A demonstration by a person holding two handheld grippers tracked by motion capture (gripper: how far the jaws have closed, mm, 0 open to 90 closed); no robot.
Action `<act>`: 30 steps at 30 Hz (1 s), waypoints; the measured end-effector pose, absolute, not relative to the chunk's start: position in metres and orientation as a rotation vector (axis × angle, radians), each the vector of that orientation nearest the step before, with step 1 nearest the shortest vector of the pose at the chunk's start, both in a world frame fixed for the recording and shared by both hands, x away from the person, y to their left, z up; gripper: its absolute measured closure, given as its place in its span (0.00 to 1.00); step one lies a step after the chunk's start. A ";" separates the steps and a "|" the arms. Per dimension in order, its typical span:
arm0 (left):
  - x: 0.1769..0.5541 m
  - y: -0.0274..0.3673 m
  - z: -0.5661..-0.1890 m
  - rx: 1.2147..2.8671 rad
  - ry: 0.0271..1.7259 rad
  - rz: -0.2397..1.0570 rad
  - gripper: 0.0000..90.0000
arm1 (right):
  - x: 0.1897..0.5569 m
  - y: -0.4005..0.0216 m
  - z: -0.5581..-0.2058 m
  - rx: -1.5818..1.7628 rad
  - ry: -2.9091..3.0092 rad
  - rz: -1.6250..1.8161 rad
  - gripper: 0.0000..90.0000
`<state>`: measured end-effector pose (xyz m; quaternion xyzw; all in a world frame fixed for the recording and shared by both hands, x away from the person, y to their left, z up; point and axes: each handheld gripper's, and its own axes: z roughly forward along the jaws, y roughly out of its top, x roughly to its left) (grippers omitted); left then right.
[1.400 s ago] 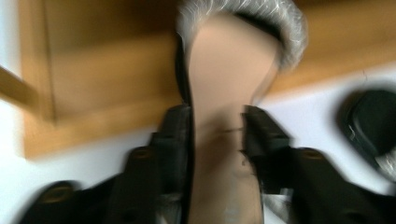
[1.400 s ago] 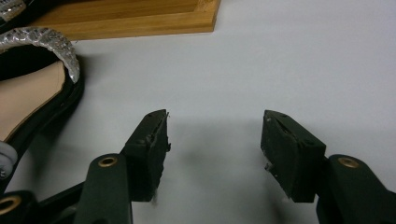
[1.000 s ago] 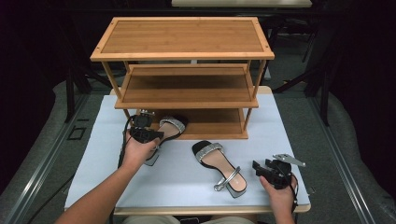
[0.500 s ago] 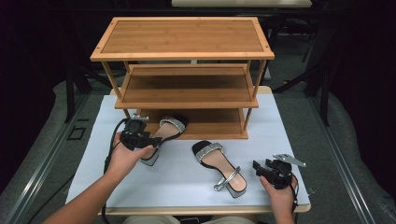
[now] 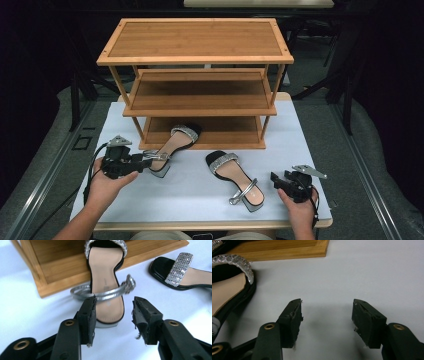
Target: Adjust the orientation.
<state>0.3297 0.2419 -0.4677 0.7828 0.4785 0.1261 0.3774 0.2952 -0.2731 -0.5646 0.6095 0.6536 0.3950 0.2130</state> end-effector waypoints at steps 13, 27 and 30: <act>0.316 0.240 -0.500 2.002 1.230 0.344 0.95 | 0.295 -0.274 -0.565 1.686 1.799 1.127 0.45; 0.318 0.238 -0.526 2.044 1.275 0.304 1.00 | 0.294 -0.274 -0.565 1.696 1.798 1.122 0.45; 0.321 0.237 -0.527 2.030 1.276 0.304 1.00 | 0.294 -0.275 -0.565 1.697 1.795 1.127 0.45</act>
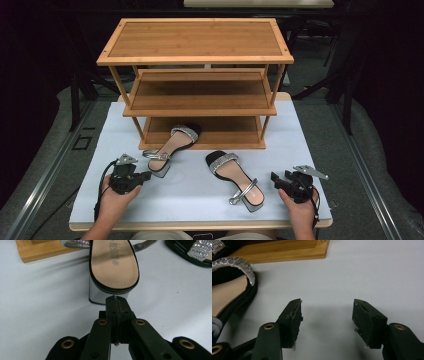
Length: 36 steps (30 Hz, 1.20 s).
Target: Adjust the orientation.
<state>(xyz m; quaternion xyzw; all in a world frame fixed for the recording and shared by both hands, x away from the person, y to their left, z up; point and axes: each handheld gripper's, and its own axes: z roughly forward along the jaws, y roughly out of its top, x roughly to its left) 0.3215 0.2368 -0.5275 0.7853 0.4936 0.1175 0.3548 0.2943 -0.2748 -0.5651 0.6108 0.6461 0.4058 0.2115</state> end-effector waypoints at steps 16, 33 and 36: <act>0.328 0.220 -0.506 2.002 1.222 0.295 1.00 | 0.295 -0.275 -0.566 1.700 1.784 1.145 0.45; 0.364 0.153 -0.508 2.003 1.157 0.234 1.00 | 0.295 -0.276 -0.566 1.710 1.804 1.142 0.45; 0.374 0.144 -0.507 2.011 1.162 0.251 1.00 | 0.295 -0.276 -0.566 1.709 1.803 1.148 0.45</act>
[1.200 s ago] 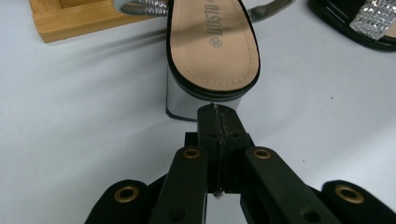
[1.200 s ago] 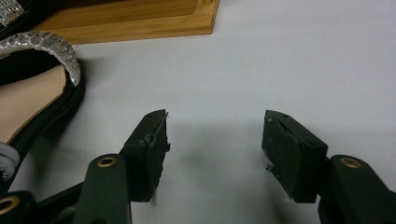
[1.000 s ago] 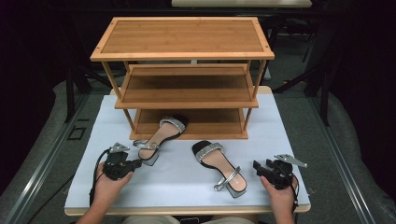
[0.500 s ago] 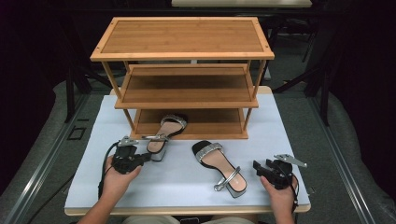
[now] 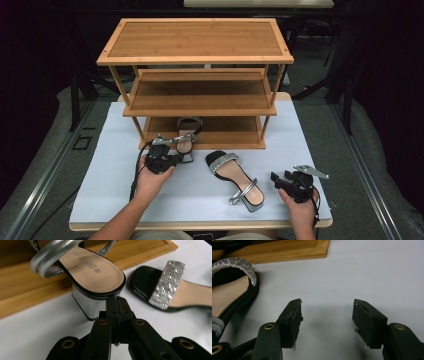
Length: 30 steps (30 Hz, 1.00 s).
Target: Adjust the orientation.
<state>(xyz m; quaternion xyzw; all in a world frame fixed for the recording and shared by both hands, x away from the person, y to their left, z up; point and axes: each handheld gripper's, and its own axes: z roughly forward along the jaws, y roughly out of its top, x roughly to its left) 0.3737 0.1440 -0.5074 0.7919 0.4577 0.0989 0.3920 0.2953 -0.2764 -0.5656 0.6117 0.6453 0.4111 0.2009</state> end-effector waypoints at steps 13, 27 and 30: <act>0.399 0.133 -0.514 2.010 1.191 0.242 1.00 | 0.296 -0.276 -0.566 1.708 1.806 1.147 0.44; 0.396 0.142 -0.523 1.966 1.183 0.211 0.93 | 0.297 -0.278 -0.565 1.723 1.776 1.135 0.44; 0.391 0.145 -0.521 1.949 1.163 0.224 0.85 | 0.298 -0.279 -0.559 1.743 1.792 1.103 0.44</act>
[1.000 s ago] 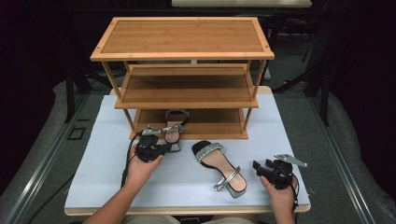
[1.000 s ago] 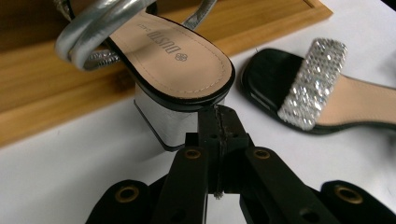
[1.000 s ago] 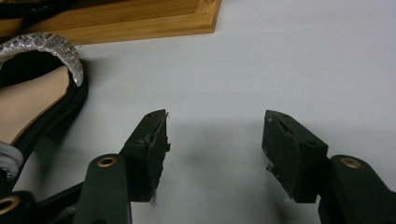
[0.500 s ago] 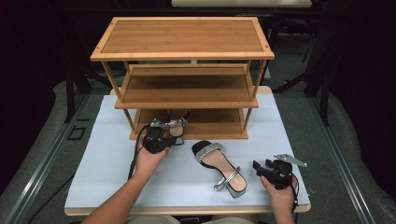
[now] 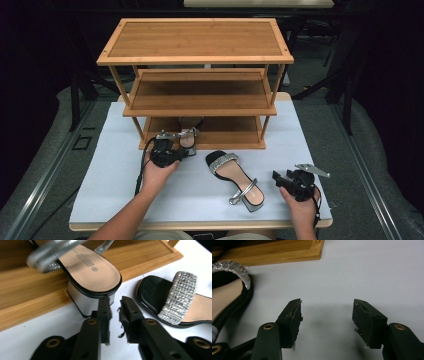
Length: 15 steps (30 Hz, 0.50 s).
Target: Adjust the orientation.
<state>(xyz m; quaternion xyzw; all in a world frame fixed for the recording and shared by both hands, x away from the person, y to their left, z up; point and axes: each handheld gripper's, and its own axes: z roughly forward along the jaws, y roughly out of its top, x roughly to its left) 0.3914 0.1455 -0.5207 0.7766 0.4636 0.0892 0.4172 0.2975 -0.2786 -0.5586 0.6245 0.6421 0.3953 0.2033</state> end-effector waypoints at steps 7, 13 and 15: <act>0.381 0.177 -0.509 1.921 1.132 0.125 0.70 | 0.301 -0.260 -0.531 1.641 1.992 1.025 0.40; 0.376 0.197 -0.502 1.946 1.115 0.050 0.59 | 0.306 -0.230 -0.497 1.546 2.120 0.942 0.37; 0.378 0.201 -0.501 1.951 1.113 -0.011 0.53 | 0.310 -0.220 -0.486 1.541 2.216 0.961 0.37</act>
